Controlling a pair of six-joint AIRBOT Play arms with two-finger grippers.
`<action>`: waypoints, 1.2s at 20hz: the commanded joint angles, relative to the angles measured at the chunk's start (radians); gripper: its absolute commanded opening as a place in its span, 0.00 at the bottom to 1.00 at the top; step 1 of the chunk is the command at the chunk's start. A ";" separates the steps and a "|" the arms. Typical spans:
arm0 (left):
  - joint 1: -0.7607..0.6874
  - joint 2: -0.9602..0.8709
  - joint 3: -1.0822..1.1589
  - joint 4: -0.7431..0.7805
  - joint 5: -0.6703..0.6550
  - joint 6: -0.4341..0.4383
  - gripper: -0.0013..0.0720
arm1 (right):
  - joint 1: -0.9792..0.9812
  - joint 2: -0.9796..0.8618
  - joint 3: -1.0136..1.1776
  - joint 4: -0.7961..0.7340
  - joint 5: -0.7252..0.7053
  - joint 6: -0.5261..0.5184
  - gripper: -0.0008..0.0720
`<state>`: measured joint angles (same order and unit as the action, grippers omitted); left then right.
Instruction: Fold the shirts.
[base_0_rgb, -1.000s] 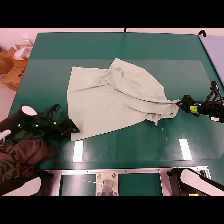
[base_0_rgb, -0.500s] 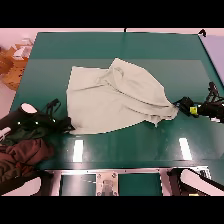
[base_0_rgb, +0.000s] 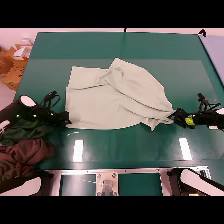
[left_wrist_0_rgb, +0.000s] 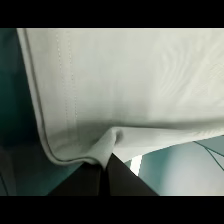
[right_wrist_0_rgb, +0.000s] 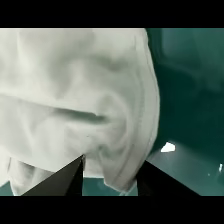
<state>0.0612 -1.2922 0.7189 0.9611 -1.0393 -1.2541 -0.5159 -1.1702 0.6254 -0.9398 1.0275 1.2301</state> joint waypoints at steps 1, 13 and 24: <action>0.000 -0.011 0.006 0.008 0.002 0.006 0.05 | 0.000 0.000 -0.005 -0.043 0.031 0.033 0.52; 0.000 -0.011 0.006 0.001 0.000 0.008 0.05 | 0.002 -0.001 -0.013 -0.036 0.003 0.094 0.06; 0.000 0.183 1.023 -0.019 -0.238 -0.092 0.05 | -0.059 0.278 0.737 0.538 0.126 0.017 0.03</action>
<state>0.0612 -1.1786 1.3926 0.9371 -1.2739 -1.2915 -0.5392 -0.9722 1.0946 -0.5644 1.1557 1.2423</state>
